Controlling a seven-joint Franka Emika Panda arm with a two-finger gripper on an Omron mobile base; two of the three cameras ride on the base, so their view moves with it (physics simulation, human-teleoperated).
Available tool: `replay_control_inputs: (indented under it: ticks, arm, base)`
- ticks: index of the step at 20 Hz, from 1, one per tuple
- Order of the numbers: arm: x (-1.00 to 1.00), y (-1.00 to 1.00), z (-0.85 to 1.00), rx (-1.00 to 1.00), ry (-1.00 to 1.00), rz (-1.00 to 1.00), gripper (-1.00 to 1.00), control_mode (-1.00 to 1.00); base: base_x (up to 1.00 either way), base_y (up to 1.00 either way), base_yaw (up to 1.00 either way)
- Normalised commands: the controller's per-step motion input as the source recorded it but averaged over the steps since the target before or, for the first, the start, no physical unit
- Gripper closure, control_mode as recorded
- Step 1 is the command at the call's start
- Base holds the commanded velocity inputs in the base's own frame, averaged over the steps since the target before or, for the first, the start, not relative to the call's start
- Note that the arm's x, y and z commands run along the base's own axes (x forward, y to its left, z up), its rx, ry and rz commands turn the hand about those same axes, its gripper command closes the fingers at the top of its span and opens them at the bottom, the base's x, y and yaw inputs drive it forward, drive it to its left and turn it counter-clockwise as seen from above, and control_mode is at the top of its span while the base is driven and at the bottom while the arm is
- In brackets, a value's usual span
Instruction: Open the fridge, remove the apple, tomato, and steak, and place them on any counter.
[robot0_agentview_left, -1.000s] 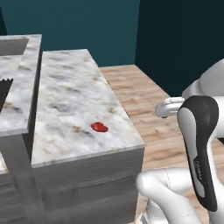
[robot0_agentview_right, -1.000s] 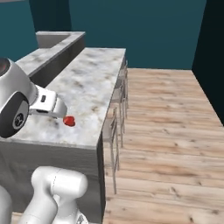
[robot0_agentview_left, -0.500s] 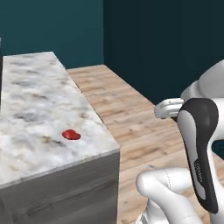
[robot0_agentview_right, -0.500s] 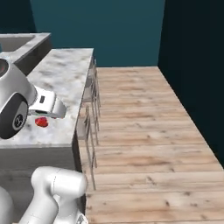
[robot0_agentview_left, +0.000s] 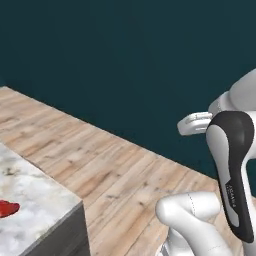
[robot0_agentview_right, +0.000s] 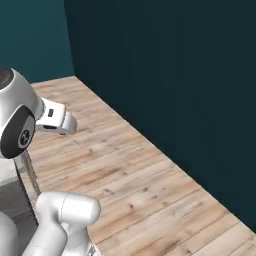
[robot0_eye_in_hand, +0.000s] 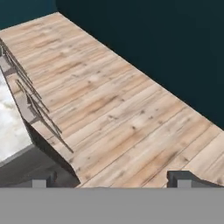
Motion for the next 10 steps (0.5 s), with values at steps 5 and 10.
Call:
replay_control_inputs:
  ticks: [5,10]
  arm:
    - [0.0,0.0,0.0,0.0,0.0,0.0,-1.0,1.0]
    - [0.0,0.0,0.0,0.0,0.0,0.0,-1.0,1.0]
  base:
    - [0.0,-0.29,-0.81]
    - [-0.13,-0.35,-0.75]
